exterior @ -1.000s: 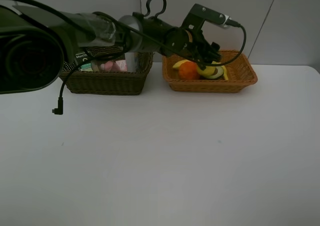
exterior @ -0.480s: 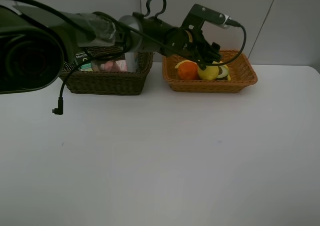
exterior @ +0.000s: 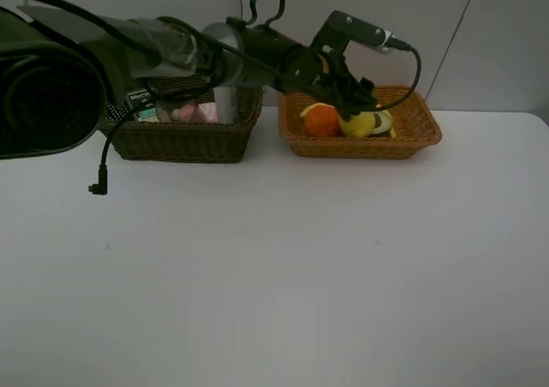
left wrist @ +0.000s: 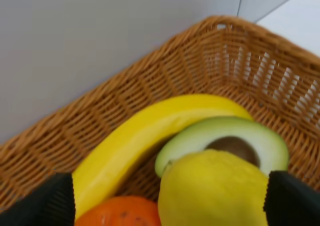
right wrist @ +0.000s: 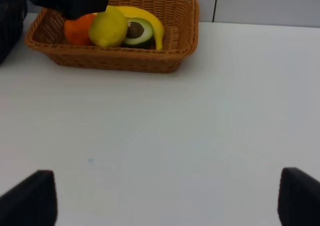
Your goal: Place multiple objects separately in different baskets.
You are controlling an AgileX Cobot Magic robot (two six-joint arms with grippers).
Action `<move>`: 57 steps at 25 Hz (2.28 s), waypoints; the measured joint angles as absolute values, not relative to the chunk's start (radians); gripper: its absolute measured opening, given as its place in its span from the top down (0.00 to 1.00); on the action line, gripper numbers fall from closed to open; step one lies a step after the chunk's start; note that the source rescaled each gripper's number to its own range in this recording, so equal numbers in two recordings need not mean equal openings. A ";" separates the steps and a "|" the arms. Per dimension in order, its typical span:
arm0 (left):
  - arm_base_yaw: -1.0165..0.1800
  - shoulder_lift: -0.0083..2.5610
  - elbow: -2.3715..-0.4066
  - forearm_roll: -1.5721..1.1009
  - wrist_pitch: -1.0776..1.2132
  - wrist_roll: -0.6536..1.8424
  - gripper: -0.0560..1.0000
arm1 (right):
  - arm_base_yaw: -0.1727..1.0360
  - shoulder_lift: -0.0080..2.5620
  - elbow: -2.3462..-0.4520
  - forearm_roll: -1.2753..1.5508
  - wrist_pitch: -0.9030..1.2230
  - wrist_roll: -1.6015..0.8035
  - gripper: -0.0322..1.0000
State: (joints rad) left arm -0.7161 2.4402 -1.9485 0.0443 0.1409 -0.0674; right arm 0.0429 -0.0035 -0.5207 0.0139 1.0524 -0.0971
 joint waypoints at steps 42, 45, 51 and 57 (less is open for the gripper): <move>-0.784 1.574 -1.552 0.173 1.184 -0.080 0.00 | 0.043 -0.004 -0.521 0.014 1.052 -0.097 0.10; -0.784 1.434 -1.433 0.201 1.192 -0.100 0.00 | 0.043 -0.004 -0.521 0.014 1.052 -0.097 0.10; -0.784 1.177 -1.276 0.209 1.218 -0.119 0.00 | 0.043 -0.004 -0.521 0.014 1.052 -0.097 0.10; -0.784 0.920 -1.153 0.168 1.219 -0.121 0.00 | 0.043 -0.004 -0.521 0.014 1.052 -0.097 0.10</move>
